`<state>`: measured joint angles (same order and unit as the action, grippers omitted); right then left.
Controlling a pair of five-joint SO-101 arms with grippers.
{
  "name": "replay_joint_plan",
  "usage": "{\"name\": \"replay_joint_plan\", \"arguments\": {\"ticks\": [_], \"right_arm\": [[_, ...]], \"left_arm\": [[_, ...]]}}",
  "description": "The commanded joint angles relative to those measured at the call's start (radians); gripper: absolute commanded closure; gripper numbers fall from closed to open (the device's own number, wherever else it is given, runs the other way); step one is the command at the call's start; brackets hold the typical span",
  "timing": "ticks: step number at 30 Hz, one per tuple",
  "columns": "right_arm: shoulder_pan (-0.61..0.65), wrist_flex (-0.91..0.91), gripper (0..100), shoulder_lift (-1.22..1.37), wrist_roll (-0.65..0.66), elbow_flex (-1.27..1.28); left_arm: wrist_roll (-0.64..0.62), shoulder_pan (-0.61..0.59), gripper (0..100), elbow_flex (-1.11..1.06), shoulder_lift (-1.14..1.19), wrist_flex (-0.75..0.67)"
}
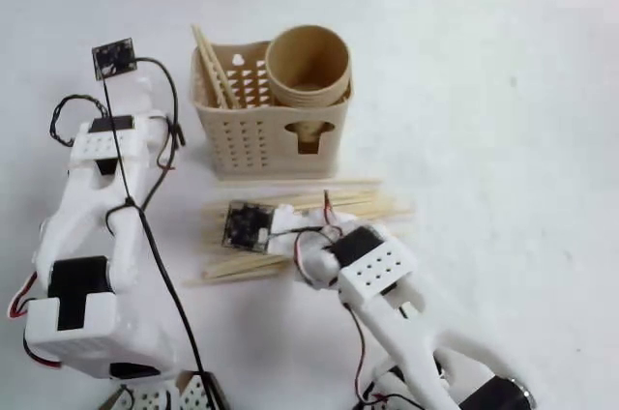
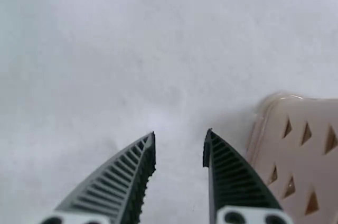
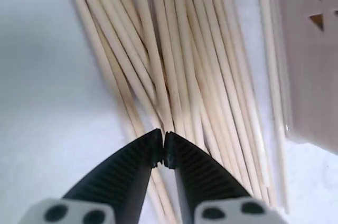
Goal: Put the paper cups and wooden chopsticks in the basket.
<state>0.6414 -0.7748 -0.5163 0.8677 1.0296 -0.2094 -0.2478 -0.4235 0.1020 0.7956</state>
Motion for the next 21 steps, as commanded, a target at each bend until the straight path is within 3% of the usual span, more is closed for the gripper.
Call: {"name": "replay_joint_plan", "arguments": {"ticks": [1,10,21], "right_arm": [[0.079,0.001,90.0,-0.035,0.003,0.009],[0.094,0.03,84.4,-0.012,0.003,0.017],[0.088,0.125,84.6,0.275,0.003,-0.075]], "left_arm": [[-0.008,0.01,83,0.006,-0.027,-0.018],[-0.008,0.01,83,0.006,-0.027,-0.018],[-0.008,0.01,83,0.006,-0.027,-0.018]]}}
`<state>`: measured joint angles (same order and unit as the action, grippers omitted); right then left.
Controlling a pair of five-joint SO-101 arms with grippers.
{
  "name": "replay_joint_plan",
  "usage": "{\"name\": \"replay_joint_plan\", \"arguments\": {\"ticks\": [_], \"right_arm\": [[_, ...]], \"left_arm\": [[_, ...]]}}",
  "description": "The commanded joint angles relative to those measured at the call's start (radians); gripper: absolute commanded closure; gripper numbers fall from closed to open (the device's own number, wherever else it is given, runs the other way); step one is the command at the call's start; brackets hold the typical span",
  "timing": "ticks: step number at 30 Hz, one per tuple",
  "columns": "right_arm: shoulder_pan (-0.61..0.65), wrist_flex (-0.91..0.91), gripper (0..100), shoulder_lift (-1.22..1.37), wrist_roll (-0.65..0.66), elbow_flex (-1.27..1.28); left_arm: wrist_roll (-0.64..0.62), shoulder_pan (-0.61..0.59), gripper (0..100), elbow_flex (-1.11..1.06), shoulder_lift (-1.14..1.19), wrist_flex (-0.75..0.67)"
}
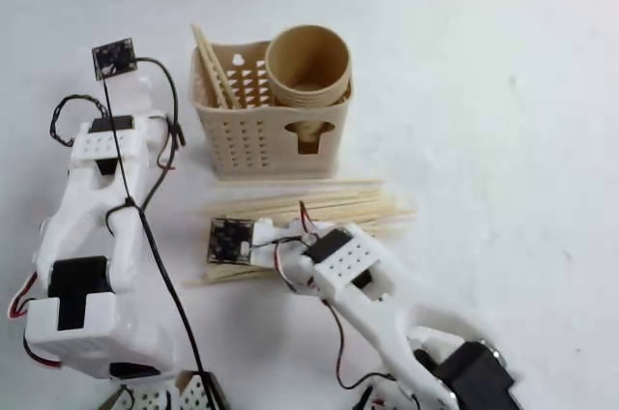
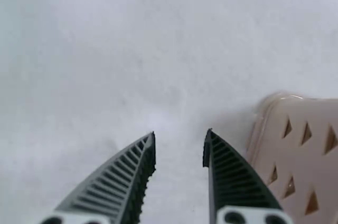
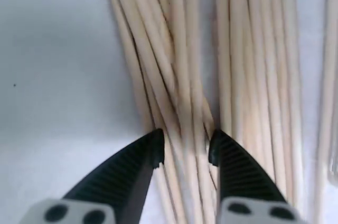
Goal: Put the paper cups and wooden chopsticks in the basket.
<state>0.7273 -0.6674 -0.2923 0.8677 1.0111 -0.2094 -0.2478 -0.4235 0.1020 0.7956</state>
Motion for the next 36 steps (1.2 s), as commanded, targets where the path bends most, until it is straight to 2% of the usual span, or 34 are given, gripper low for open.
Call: {"name": "replay_joint_plan", "arguments": {"ticks": [1,4,10,15,22,27,33,36], "right_arm": [[0.002,0.018,84.7,0.061,0.003,-0.063],[0.002,0.015,85.6,0.065,0.003,-0.068],[-0.015,0.015,96.9,0.064,0.002,-0.069],[-0.07,-0.012,97.4,0.045,-0.005,-0.101],[-0.081,-0.051,97.4,-0.054,-0.021,-0.089],[-0.081,-0.065,96.5,-0.056,-0.032,-0.089],[-0.074,-0.104,83.6,-0.044,0.014,-0.089],[-0.074,-0.105,82.7,-0.044,0.015,-0.089]], "left_arm": [[-0.008,0.01,83,0.006,-0.027,-0.018],[-0.008,0.01,83,0.006,-0.027,-0.018],[-0.008,0.01,83,0.006,-0.028,-0.018],[-0.008,0.01,83,0.006,-0.028,-0.018],[-0.008,0.01,83,0.006,-0.028,-0.018],[-0.008,0.01,83,0.006,-0.028,-0.018],[-0.008,0.01,83,0.006,-0.028,-0.018],[-0.008,0.01,83,0.006,-0.028,-0.018]]}}
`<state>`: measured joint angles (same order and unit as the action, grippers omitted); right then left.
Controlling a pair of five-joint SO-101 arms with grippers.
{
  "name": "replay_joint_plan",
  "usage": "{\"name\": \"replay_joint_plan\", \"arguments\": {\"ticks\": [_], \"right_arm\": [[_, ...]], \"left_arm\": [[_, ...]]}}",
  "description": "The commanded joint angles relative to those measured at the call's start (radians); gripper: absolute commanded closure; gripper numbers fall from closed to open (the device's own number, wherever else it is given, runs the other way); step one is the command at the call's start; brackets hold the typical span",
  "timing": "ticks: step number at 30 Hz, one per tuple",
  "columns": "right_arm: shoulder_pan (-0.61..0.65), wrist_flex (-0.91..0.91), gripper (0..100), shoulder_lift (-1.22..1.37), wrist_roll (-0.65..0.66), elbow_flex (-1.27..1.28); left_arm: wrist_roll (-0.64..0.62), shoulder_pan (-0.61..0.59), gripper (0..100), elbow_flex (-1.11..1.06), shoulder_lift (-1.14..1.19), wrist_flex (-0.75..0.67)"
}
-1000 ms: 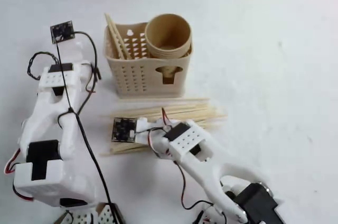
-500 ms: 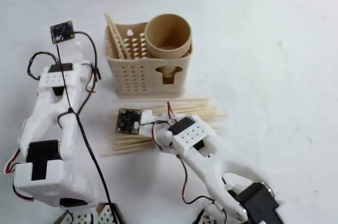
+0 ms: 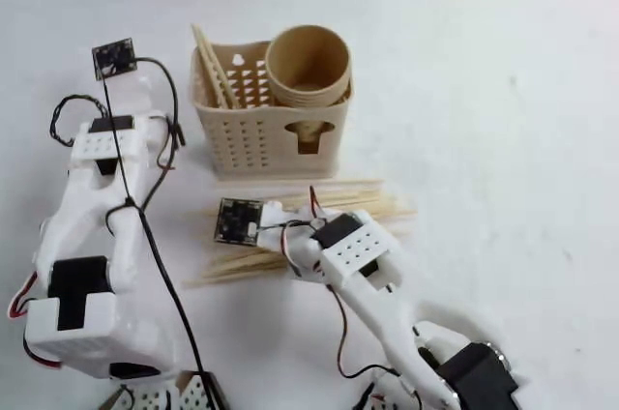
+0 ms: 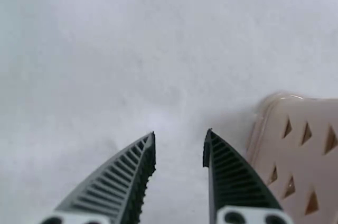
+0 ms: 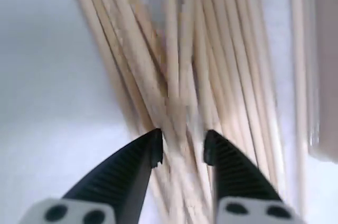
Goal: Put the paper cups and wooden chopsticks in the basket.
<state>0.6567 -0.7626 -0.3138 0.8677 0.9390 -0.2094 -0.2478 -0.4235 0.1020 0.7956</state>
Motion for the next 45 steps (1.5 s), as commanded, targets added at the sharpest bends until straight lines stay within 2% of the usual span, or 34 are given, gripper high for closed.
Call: {"name": "replay_joint_plan", "arguments": {"ticks": [1,7,14,17,19,23,29,32,41,45], "right_arm": [[-0.004,-0.01,83.1,-0.022,0.015,-0.017],[-0.001,-0.004,93.0,-0.022,0.011,-0.018],[0.079,-0.004,83.4,-0.019,0.009,-0.011],[0.085,0.001,83.2,0.015,0.015,0.0],[0.081,0.027,86.0,0.047,0.015,-0.002],[0.077,0.038,98.6,0.068,0.011,-0.021],[-0.013,-0.025,98.2,0.067,-0.003,-0.092],[-0.047,-0.051,98.2,0.067,-0.078,-0.137],[-0.053,-0.074,97.6,0.076,-0.091,-0.152],[-0.053,-0.076,89.8,0.074,-0.091,-0.147]], "left_arm": [[-0.008,0.01,83,0.006,-0.028,-0.018],[-0.008,0.01,83,0.006,-0.028,-0.018],[-0.008,0.012,83,0.006,-0.028,-0.018],[-0.008,0.012,83,0.006,-0.028,-0.018],[-0.008,0.012,83,0.006,-0.028,-0.018],[-0.008,0.013,83,0.006,-0.028,-0.018],[-0.008,0.01,83,0.009,-0.028,-0.018],[-0.008,0.01,83,0.012,-0.028,-0.018],[-0.008,0.01,83,0.011,-0.028,-0.018],[-0.008,0.01,83,0.011,-0.028,-0.018]]}}
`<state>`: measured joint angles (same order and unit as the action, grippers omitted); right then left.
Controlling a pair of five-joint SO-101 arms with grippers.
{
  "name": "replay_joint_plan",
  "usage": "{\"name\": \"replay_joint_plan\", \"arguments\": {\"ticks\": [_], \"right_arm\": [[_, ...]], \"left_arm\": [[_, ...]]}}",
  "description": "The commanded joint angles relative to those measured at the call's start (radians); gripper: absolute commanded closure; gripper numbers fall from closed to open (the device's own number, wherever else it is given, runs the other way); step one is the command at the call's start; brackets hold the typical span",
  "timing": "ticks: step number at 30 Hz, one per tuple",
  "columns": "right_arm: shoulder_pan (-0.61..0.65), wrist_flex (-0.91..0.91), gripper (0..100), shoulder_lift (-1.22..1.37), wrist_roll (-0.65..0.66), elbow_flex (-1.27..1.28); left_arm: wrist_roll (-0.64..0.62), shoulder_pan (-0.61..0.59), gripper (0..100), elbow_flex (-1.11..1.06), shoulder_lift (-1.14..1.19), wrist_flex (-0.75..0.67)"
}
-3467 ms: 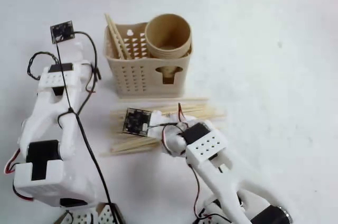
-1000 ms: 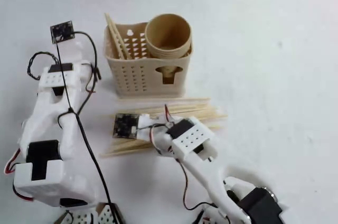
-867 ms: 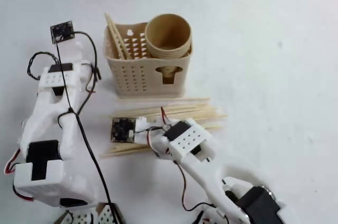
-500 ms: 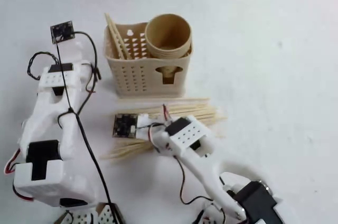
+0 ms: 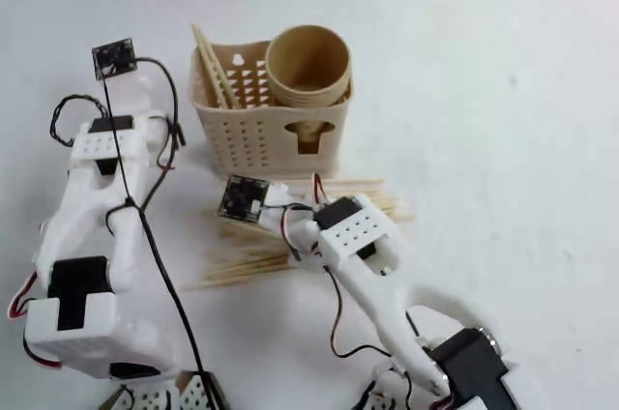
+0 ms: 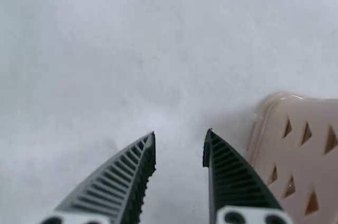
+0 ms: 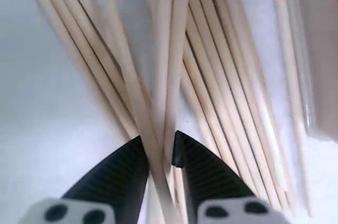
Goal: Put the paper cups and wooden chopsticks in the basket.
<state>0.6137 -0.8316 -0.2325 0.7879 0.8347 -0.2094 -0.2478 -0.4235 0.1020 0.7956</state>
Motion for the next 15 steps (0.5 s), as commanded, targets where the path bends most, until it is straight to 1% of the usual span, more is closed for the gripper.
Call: {"name": "replay_joint_plan", "arguments": {"ticks": [1,4,7,10,15], "right_arm": [[-0.01,-0.007,86.6,-0.008,-0.011,-0.043],[-0.01,-0.025,81.1,-0.013,-0.011,-0.043],[-0.01,-0.036,82.4,-0.013,-0.011,-0.046],[-0.01,-0.033,86.1,-0.013,-0.011,-0.046],[-0.008,-0.028,98.1,-0.013,-0.009,-0.048]], "left_arm": [[-0.008,0.01,83,0.011,-0.028,-0.018],[-0.008,0.01,83,0.011,-0.028,-0.018],[-0.008,0.01,83,0.011,-0.028,-0.018],[-0.008,0.01,83,0.011,-0.028,-0.018],[-0.008,0.01,83,0.011,-0.028,-0.018]]}}
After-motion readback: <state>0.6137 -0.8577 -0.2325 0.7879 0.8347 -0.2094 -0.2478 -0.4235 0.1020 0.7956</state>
